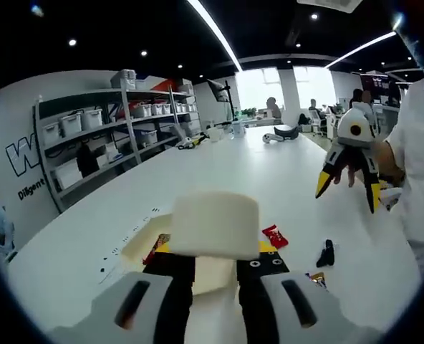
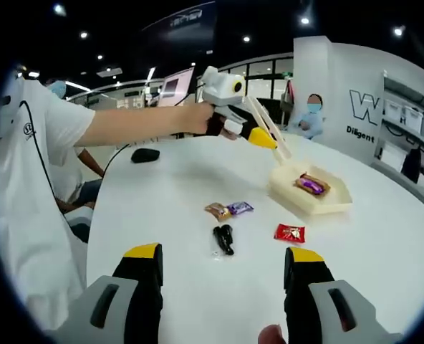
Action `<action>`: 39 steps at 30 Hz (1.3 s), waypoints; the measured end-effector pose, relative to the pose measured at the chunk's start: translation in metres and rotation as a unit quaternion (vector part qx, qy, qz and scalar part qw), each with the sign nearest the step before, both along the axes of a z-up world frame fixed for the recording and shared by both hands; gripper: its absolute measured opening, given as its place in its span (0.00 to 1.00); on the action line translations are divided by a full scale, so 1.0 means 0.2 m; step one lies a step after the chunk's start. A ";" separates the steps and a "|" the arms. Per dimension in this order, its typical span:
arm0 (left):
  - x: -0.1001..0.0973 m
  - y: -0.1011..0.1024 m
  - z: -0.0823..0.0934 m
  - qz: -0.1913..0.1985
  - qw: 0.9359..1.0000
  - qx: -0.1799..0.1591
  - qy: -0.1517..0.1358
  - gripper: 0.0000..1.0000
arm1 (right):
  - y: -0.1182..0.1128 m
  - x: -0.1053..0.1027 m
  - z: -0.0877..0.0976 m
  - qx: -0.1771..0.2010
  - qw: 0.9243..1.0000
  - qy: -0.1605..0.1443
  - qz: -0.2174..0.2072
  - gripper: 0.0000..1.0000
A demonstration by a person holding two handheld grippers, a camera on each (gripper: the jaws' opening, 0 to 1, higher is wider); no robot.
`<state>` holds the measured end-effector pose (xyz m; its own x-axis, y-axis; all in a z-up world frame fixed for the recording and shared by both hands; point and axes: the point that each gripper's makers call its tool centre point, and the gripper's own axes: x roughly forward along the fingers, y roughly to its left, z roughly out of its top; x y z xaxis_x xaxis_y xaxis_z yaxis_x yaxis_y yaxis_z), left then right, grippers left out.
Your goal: Place the target food into the container with the food tongs after gripping and lifting it, then release it inside without dropping or visibly crushing the food.
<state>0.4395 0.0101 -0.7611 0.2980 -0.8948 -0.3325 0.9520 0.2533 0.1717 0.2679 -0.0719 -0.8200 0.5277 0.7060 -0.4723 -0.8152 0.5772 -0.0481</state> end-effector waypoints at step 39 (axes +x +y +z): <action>-0.59 -0.03 -0.04 -0.059 0.995 -0.062 0.048 0.20 | 0.05 -0.03 -0.02 0.003 1.000 0.001 0.009 0.66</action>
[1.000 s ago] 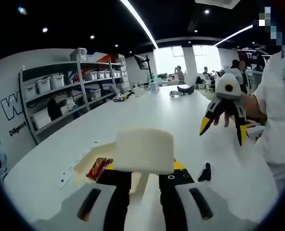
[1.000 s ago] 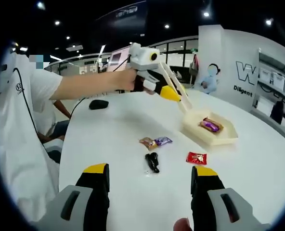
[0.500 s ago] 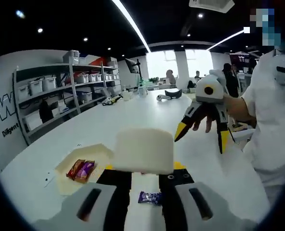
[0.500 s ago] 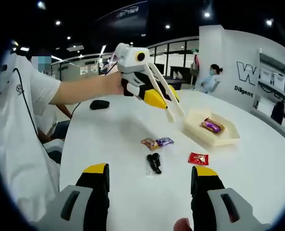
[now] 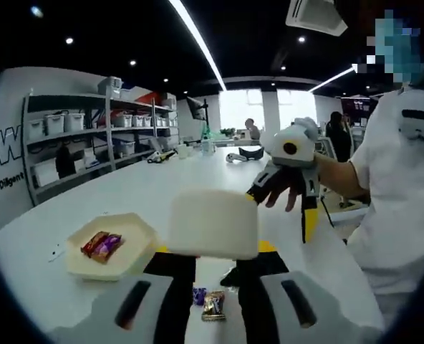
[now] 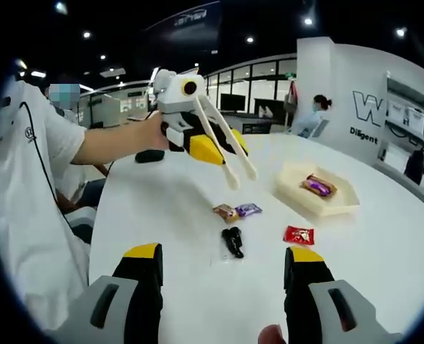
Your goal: Place the target food into the container with the food tongs after gripping and lifting it, then release it inside without dropping or visibly crushing the food.
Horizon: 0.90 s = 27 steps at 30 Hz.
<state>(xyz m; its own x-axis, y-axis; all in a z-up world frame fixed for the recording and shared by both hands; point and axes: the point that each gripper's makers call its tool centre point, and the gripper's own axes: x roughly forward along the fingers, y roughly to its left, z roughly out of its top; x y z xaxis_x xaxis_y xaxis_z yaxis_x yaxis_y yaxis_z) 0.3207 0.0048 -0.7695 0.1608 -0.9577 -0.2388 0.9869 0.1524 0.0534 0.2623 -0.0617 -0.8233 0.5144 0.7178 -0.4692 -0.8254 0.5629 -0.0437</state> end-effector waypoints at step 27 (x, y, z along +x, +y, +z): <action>-0.02 0.16 -0.20 0.042 0.998 0.018 0.037 0.21 | 0.01 0.00 -0.03 0.005 1.000 0.007 0.002 0.66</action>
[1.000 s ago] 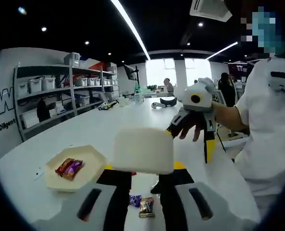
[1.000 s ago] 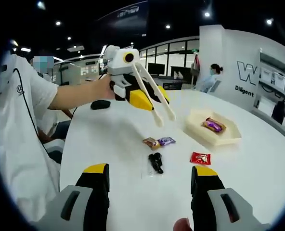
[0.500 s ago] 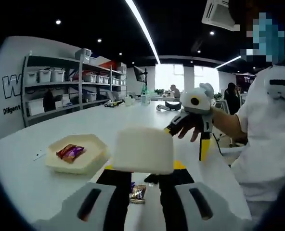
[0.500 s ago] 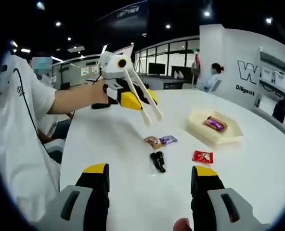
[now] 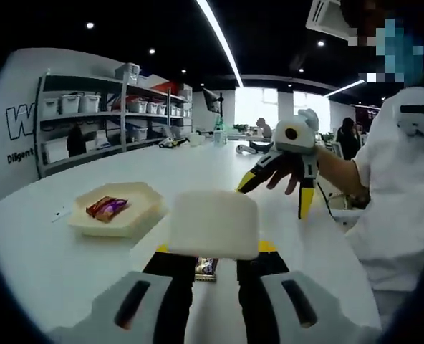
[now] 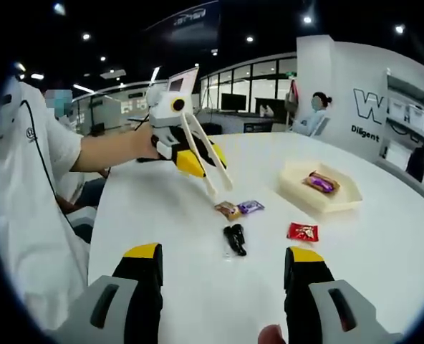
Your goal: Place the target food into the container with the food tongs after gripping and lifting it, then release it inside without dropping or visibly crushing the food.
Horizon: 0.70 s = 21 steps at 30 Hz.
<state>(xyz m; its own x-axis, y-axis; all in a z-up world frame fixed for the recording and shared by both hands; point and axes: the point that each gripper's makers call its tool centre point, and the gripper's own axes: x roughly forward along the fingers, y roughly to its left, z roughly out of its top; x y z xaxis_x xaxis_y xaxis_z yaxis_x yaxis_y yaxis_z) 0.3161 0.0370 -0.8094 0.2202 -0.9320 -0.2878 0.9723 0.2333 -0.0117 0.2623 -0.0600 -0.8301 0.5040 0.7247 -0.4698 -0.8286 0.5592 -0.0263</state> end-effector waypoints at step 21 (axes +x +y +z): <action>0.05 -0.02 -0.12 0.005 0.999 0.032 0.004 0.21 | -0.03 0.01 -0.03 0.004 1.000 0.005 -0.002 0.66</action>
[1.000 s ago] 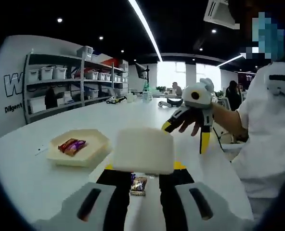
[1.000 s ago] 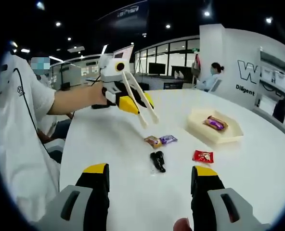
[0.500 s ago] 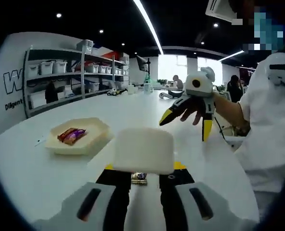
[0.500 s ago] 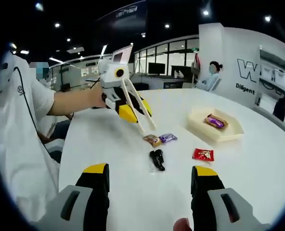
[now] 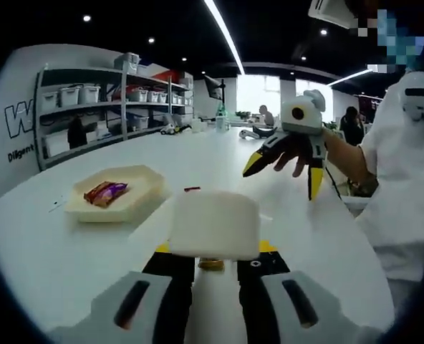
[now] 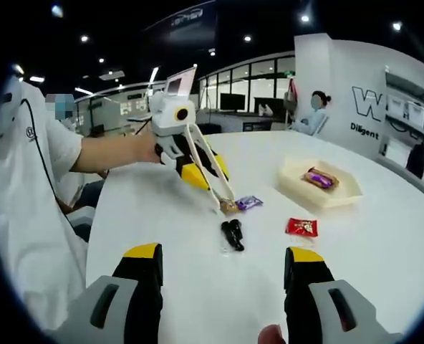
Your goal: Place the target food into the container with the food tongs after gripping and lifting it, then release it inside without dropping or visibly crushing the food.
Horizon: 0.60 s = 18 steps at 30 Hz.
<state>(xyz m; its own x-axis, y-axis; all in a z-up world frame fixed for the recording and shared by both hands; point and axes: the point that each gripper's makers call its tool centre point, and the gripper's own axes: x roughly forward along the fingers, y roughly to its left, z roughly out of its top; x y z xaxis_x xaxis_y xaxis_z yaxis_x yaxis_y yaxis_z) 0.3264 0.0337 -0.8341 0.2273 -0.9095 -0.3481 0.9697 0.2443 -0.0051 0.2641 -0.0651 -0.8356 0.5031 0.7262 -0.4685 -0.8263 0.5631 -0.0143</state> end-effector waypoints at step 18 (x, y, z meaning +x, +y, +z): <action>0.02 -0.01 -0.03 0.002 1.000 0.001 0.007 0.19 | -0.01 0.00 -0.02 0.003 1.000 0.002 -0.002 0.66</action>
